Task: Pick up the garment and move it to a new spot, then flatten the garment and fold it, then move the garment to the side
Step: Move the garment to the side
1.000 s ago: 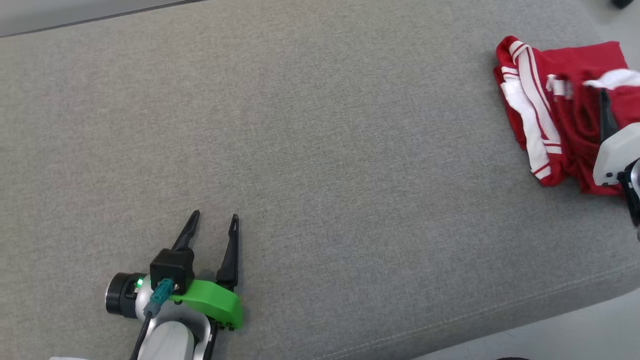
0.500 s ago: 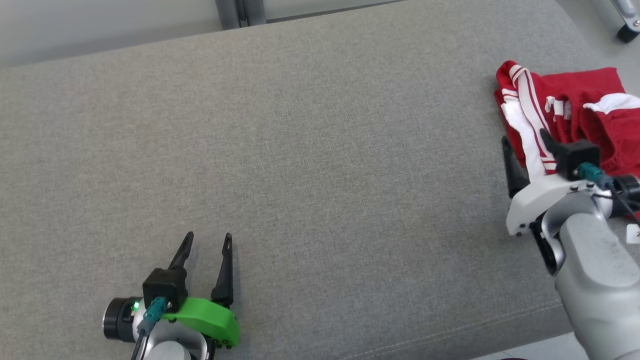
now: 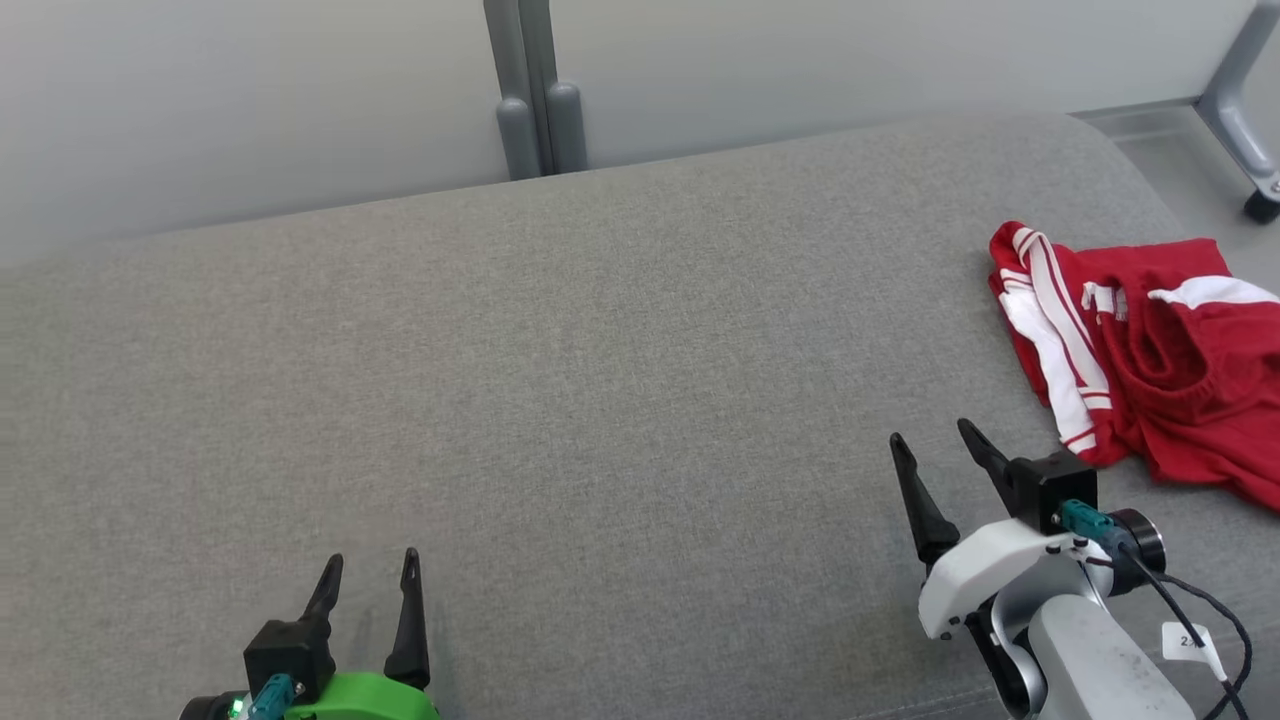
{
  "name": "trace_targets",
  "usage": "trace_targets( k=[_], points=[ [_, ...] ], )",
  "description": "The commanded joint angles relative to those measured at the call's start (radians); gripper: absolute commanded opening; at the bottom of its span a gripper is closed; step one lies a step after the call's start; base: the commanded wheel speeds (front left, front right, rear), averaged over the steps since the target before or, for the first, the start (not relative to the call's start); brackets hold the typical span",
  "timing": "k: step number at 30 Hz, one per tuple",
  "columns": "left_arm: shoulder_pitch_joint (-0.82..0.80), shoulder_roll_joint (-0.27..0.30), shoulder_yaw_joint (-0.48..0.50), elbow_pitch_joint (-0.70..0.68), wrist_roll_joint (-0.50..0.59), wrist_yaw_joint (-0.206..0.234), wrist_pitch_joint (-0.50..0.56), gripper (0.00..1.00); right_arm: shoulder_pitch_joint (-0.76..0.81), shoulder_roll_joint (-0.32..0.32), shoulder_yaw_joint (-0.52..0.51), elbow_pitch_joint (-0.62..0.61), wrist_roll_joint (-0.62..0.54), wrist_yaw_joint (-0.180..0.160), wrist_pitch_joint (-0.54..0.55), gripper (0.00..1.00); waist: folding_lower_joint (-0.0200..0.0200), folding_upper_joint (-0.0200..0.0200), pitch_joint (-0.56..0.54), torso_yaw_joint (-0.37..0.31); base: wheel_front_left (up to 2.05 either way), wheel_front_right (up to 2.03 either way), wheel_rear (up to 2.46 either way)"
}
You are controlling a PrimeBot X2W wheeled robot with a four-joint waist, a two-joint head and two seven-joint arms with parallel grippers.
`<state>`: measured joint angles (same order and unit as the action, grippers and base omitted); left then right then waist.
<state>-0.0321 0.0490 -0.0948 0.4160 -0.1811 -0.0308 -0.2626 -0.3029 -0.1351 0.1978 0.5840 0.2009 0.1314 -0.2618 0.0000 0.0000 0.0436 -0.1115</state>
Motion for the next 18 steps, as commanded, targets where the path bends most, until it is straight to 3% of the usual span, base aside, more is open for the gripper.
trace_targets(
  k=[1,18],
  points=[
    [0.013,0.004,0.007,-0.005,0.002,0.0,-0.002,1.0,0.019,0.006,-0.006,-0.012,0.0,-0.002,-0.003,1.0,0.0,0.0,-0.041,0.036,0.0,0.0,0.0],
    [0.067,0.004,0.079,-0.022,0.012,0.01,-0.002,1.0,0.134,0.075,-0.098,-0.128,-0.07,-0.002,-0.003,1.0,0.0,0.0,-0.101,0.083,0.0,0.0,0.0]
  ],
)
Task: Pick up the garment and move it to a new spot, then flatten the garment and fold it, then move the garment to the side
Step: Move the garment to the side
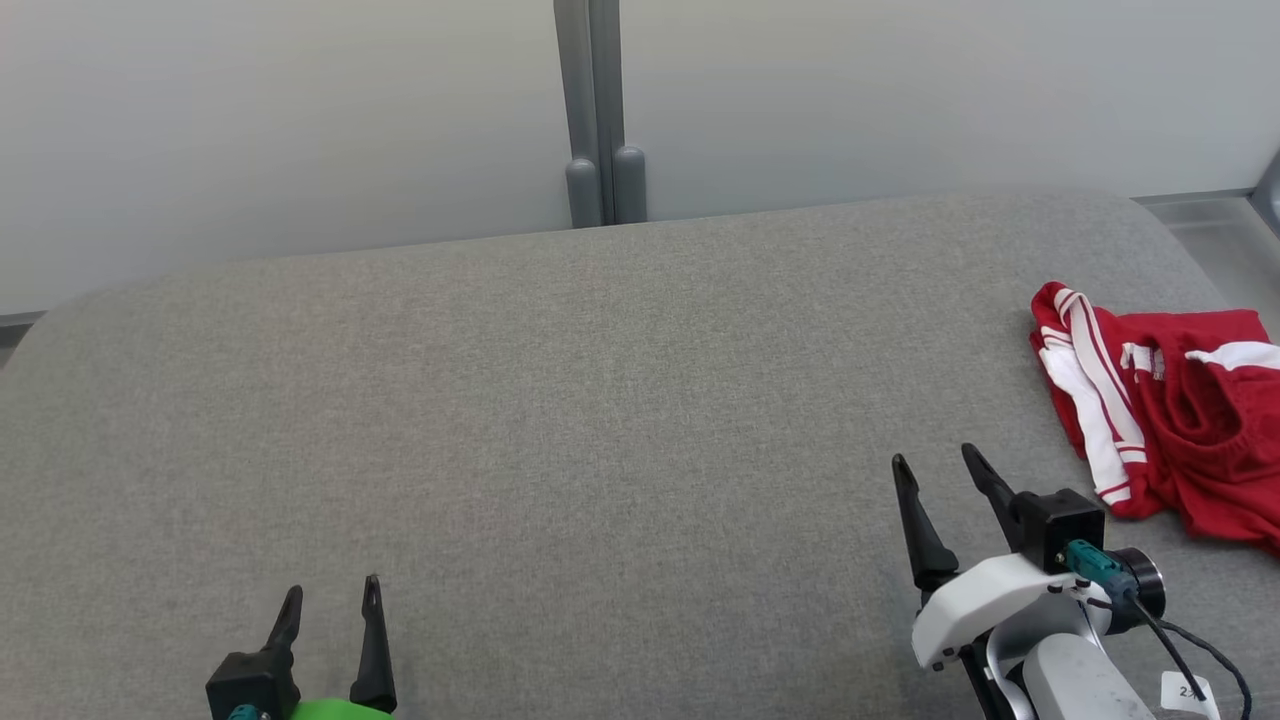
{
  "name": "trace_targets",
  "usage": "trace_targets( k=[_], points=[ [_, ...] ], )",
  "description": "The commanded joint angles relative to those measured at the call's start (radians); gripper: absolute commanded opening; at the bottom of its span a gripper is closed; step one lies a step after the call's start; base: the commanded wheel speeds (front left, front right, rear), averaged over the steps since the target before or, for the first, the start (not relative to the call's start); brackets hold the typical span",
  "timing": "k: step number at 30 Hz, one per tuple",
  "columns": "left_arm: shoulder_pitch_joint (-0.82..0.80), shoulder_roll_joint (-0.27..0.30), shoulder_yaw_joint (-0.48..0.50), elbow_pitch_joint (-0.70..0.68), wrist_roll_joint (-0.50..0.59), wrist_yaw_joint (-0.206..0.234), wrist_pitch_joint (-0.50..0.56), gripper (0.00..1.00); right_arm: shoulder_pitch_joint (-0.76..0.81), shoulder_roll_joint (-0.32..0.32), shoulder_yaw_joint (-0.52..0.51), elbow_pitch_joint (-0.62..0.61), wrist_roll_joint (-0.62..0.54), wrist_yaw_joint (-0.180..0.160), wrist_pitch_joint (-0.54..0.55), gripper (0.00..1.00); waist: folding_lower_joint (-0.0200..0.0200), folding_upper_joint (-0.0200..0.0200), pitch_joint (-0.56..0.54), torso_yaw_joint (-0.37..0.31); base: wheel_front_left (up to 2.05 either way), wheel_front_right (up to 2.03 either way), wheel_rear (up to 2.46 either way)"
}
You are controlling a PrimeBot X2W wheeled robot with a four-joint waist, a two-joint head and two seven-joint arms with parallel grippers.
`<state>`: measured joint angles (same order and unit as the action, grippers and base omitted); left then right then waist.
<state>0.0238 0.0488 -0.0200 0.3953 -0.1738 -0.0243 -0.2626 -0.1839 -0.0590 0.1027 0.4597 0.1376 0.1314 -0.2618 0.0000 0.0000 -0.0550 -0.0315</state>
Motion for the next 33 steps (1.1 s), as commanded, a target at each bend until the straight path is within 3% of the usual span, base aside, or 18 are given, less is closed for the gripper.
trace_targets(
  k=[1,17,32,33],
  points=[
    [0.013,0.004,0.006,-0.002,0.004,0.005,-0.002,1.0,0.015,0.0,-0.002,-0.004,-0.01,-0.002,-0.003,1.0,0.0,0.0,-0.005,0.003,0.0,0.0,0.0],
    [0.013,0.004,0.011,0.002,-0.018,0.0,-0.002,1.0,0.024,0.006,-0.017,-0.008,-0.075,-0.002,-0.004,1.0,0.0,0.0,-0.007,0.0,0.0,0.0,0.0],
    [0.003,0.004,-0.006,0.007,-0.029,0.009,-0.002,1.0,0.032,0.007,-0.004,-0.021,-0.057,-0.002,-0.004,1.0,0.0,0.0,0.001,0.0,0.0,0.0,0.0],
    [0.003,0.004,-0.003,0.008,-0.031,0.007,-0.002,1.0,0.032,0.006,-0.002,-0.02,-0.059,-0.002,-0.003,1.0,0.0,0.0,0.002,-0.025,0.0,0.0,0.0]
  ],
)
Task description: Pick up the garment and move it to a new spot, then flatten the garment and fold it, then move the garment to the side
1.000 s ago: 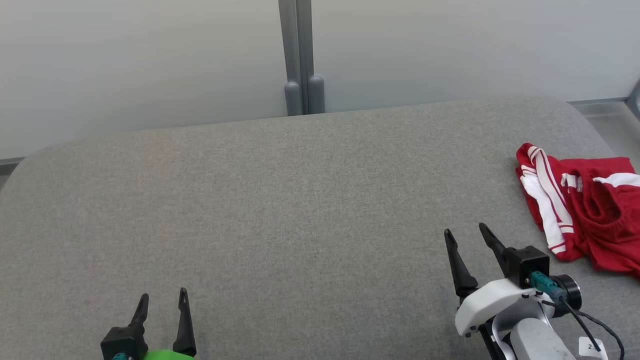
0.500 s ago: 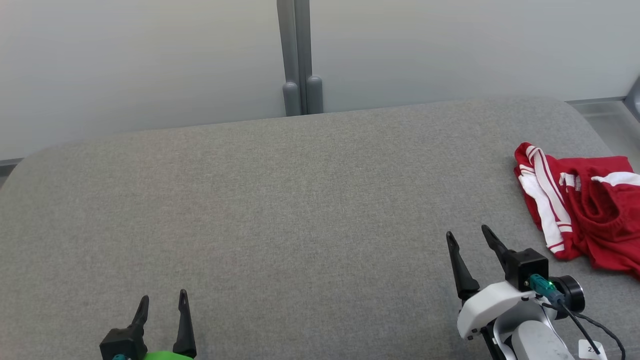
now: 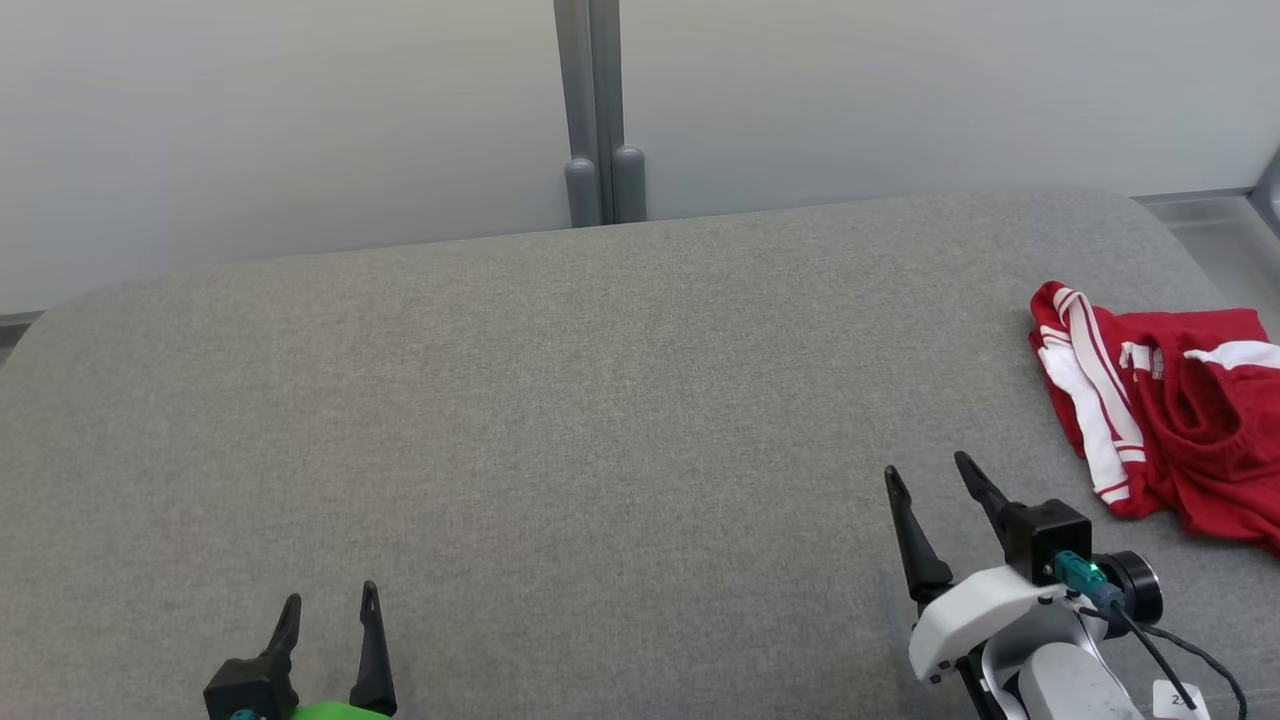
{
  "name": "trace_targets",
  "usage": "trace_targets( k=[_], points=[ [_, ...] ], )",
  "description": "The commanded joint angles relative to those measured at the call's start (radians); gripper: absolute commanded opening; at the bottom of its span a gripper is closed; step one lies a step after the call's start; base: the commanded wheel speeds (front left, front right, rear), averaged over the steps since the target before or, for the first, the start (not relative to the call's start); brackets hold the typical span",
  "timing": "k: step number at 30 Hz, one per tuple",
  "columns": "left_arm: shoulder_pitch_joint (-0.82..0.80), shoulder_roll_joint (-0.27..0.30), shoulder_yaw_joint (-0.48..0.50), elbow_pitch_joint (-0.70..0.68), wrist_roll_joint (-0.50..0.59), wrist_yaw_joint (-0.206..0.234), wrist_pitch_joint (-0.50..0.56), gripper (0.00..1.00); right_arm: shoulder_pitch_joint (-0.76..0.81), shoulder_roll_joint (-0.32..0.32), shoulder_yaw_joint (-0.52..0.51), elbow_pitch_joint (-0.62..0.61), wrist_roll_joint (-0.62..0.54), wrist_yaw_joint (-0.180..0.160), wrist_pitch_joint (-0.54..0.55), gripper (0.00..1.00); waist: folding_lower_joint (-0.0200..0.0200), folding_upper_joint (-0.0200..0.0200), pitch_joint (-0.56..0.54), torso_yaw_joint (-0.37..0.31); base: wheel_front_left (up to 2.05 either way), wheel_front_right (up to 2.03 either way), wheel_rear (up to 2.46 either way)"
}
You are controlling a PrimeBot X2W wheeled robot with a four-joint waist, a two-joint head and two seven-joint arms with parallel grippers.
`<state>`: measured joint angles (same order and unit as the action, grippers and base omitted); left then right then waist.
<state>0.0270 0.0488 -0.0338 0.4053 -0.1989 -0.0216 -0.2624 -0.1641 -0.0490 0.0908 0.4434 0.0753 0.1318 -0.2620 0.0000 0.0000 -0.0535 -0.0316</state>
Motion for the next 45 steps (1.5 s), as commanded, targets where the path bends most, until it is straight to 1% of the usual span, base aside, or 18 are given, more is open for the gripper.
trace_targets(
  k=[1,18,21,22,25,28,45],
  points=[
    [0.002,0.005,0.01,-0.004,-0.007,0.003,-0.002,1.0,0.008,-0.003,0.01,-0.001,0.003,-0.001,-0.003,1.0,0.0,0.0,0.002,-0.045,0.0,0.0,0.0],
    [-0.002,0.005,0.005,0.001,-0.021,-0.003,-0.001,1.0,0.015,-0.004,0.016,-0.011,0.031,-0.002,-0.003,1.0,0.0,0.0,0.007,-0.045,0.0,0.0,0.0],
    [0.0,0.005,0.004,0.004,-0.042,-0.014,-0.001,1.0,0.013,-0.003,0.017,-0.014,0.03,-0.002,-0.003,1.0,0.0,0.0,0.007,-0.046,0.0,0.0,0.0],
    [0.001,0.0,0.003,0.002,-0.041,-0.013,-0.001,0.0,0.006,0.0,0.017,-0.009,0.03,-0.001,0.0,0.0,0.0,0.0,0.007,-0.046,0.0,0.0,0.0],
    [0.004,-0.005,0.004,0.028,-0.047,-0.013,0.001,0.0,0.019,0.001,0.015,0.011,0.034,0.0,0.003,0.0,0.0,0.0,0.008,-0.045,0.0,0.0,0.0],
    [-0.006,-0.005,0.013,0.033,-0.078,-0.015,0.015,0.0,0.017,0.002,0.004,0.014,0.068,0.0,0.017,0.0,0.0,0.0,0.008,-0.044,0.0,0.0,0.0],
    [-0.035,-0.003,0.036,-0.015,-0.38,-0.037,0.089,0.0,0.026,0.001,-0.043,-0.038,0.399,0.0,0.098,0.0,0.0,0.0,0.015,-0.034,0.0,0.0,0.0]
  ],
)
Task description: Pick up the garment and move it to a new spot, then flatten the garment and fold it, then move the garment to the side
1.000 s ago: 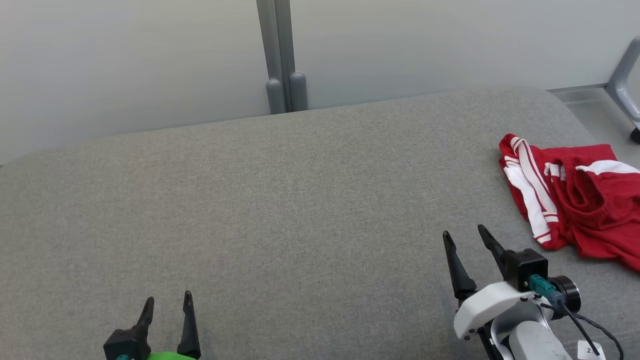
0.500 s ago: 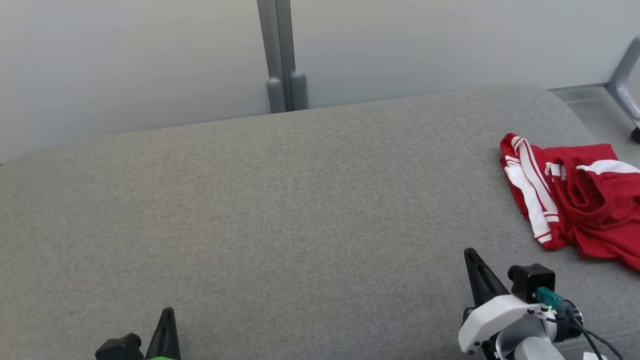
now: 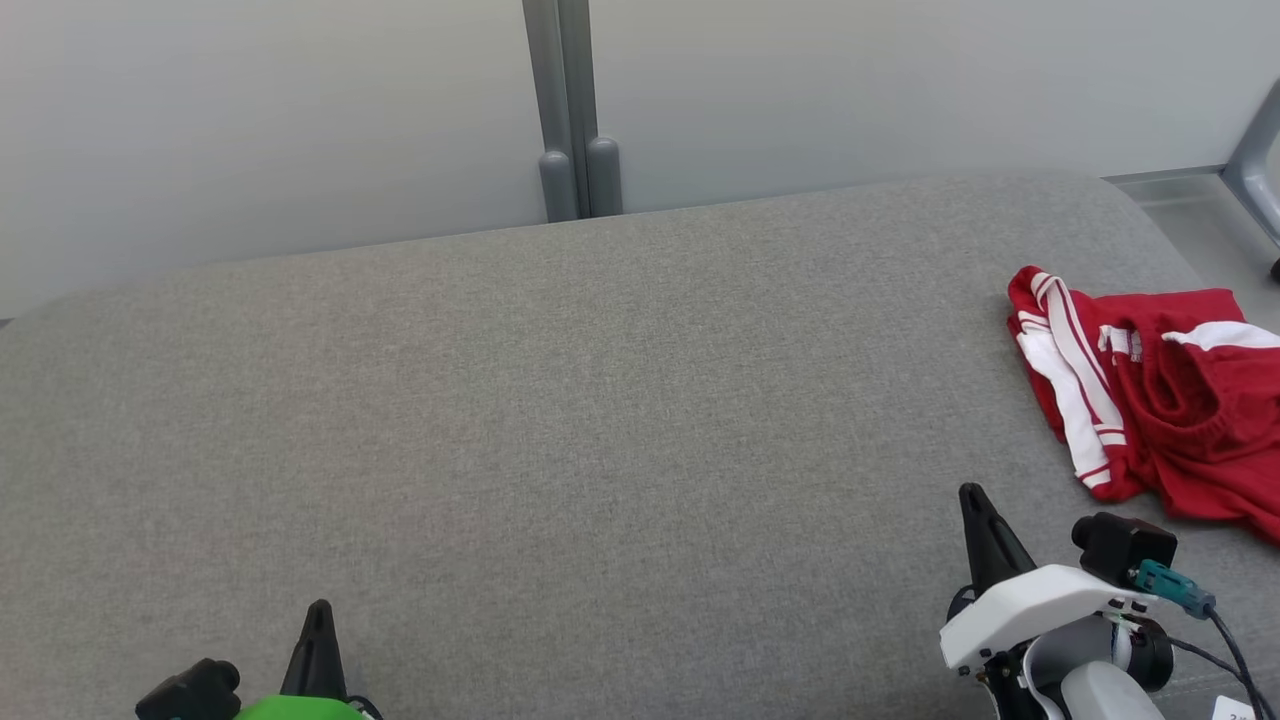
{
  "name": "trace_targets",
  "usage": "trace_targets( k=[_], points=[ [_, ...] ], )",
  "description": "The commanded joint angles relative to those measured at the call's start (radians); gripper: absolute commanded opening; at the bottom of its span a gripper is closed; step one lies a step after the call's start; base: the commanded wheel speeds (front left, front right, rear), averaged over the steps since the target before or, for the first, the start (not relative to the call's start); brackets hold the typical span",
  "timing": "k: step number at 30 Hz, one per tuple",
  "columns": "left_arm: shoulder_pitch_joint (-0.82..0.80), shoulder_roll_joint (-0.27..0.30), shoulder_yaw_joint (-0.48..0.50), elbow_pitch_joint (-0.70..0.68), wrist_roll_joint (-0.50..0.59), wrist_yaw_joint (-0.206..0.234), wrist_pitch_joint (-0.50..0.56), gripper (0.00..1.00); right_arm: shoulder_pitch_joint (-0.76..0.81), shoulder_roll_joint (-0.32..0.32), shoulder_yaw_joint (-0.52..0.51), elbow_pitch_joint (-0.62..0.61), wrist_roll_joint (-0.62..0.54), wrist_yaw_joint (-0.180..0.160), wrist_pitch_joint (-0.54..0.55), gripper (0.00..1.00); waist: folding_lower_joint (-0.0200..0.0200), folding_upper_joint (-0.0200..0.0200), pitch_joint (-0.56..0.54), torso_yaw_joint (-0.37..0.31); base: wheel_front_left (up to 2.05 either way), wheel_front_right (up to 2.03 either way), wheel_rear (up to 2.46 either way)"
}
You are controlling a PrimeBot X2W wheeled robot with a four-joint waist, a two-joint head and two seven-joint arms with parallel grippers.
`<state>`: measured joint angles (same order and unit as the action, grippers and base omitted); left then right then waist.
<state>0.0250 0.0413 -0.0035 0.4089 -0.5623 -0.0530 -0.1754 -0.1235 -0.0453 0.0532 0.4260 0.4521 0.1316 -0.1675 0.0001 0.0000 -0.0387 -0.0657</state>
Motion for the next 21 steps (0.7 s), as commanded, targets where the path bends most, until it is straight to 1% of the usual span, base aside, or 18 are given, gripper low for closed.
trace_targets(
  k=[1,7,21],
  points=[
    [-0.035,0.005,0.007,-0.021,-0.033,-0.007,0.006,0.0,-0.014,-0.003,-0.008,-0.023,0.04,0.0,0.008,0.0,0.0,0.0,0.0,0.001,0.0,0.0,0.0],
    [-0.046,0.005,0.017,-0.036,-0.138,-0.014,0.034,0.0,-0.011,-0.003,-0.026,-0.04,0.155,0.0,0.037,0.0,0.0,0.0,0.003,0.005,0.0,0.0,0.0],
    [-0.069,0.007,0.034,-0.062,-0.325,-0.028,0.083,0.0,-0.008,-0.004,-0.059,-0.069,0.361,-0.001,0.09,0.0,0.0,0.0,0.009,0.014,0.0,0.0,0.0]
  ],
)
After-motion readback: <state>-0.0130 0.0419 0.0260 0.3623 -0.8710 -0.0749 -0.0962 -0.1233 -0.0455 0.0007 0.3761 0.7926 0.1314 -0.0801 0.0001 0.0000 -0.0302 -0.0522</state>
